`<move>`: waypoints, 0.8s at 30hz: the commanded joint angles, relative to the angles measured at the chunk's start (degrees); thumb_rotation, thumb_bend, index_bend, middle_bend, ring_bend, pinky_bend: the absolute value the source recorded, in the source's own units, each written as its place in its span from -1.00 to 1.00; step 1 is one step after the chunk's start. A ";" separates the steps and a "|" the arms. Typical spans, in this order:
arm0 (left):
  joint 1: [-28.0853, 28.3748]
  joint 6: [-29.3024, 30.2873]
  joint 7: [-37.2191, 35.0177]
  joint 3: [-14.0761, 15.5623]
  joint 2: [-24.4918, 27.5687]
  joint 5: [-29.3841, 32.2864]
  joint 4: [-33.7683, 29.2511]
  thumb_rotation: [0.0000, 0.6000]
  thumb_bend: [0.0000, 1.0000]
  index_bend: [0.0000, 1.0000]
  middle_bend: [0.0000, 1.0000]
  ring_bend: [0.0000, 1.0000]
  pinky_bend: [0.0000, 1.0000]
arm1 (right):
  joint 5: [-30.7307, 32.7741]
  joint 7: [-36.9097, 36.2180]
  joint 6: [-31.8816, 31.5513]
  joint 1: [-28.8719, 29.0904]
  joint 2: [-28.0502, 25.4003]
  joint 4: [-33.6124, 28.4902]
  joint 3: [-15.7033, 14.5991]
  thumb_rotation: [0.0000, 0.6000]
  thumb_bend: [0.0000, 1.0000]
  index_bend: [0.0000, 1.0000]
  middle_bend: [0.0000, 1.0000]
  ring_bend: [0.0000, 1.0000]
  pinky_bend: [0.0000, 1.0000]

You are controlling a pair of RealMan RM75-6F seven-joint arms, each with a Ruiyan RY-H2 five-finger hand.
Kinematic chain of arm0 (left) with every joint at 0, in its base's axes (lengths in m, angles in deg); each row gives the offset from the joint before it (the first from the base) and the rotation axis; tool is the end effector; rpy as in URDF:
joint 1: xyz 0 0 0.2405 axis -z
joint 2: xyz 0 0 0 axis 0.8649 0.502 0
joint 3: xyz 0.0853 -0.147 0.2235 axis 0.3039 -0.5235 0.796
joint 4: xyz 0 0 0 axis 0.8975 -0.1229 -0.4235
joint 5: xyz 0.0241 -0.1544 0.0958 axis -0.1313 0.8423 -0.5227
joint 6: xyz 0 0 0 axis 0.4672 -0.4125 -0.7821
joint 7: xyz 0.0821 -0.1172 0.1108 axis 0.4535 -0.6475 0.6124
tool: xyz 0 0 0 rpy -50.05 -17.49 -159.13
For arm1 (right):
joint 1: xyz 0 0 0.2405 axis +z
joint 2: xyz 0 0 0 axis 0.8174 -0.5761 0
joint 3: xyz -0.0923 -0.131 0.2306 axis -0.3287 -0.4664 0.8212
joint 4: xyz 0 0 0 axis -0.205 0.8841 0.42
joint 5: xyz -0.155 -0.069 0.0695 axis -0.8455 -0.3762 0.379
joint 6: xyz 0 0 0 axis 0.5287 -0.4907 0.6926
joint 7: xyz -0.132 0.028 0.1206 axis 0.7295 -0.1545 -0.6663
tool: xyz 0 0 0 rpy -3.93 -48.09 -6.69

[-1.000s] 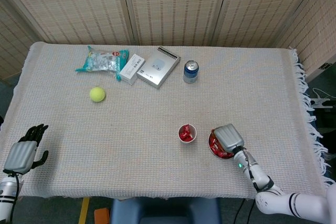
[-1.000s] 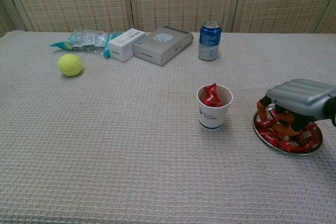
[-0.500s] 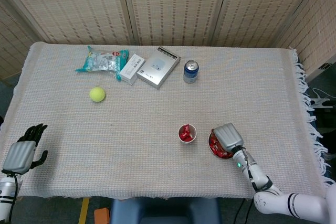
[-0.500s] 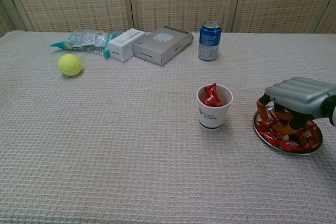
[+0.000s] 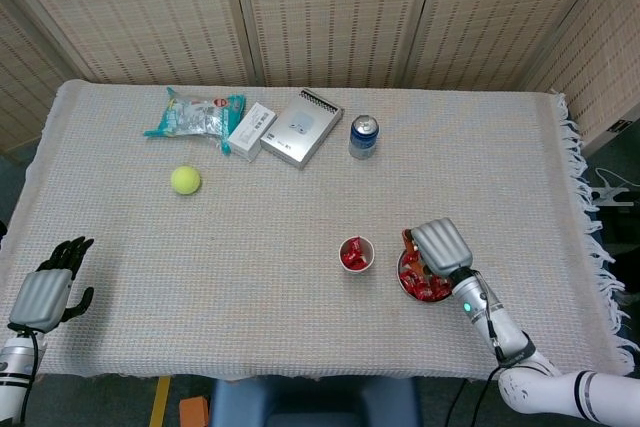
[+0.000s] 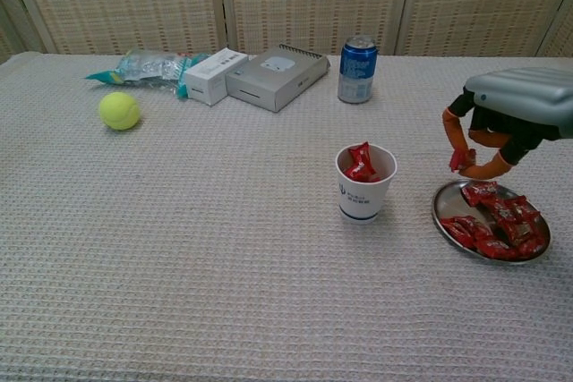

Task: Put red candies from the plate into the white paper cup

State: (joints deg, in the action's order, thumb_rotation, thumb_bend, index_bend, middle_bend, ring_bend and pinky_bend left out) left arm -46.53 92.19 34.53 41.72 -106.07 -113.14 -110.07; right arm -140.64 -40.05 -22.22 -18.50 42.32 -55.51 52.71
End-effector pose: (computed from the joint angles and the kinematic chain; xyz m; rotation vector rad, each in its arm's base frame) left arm -0.3556 0.2654 0.1496 -1.4906 -0.9814 -0.6775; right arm -0.2001 -0.3521 0.0481 1.8829 -0.8856 0.7786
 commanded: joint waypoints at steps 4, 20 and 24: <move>-0.07 0.12 -0.06 -0.03 0.10 0.05 -0.06 1.00 -0.10 -1.00 -1.00 -1.00 -0.48 | 1.71 1.47 0.79 3.20 2.74 -2.19 3.41 1.00 -0.61 0.22 0.85 0.82 1.00; -0.30 0.47 -2.26 -0.11 1.00 -0.53 -0.03 1.00 -0.10 -1.00 -1.00 -1.00 -0.48 | 11.93 13.27 0.33 9.03 10.20 -1.05 3.86 1.00 -0.61 -0.25 0.85 0.81 1.00; -0.34 0.60 -2.00 -0.09 0.92 -0.54 -0.12 1.00 -0.10 -1.00 -1.00 -1.00 -0.48 | 11.48 12.64 -0.78 8.62 8.80 -2.27 3.76 1.00 -0.61 -0.37 0.85 0.81 1.00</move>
State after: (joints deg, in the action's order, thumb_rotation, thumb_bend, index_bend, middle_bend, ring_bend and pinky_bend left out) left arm -46.87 92.79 32.51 41.63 -105.14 -113.68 -110.19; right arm -128.84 -27.12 -22.59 -9.67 51.59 -57.38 56.53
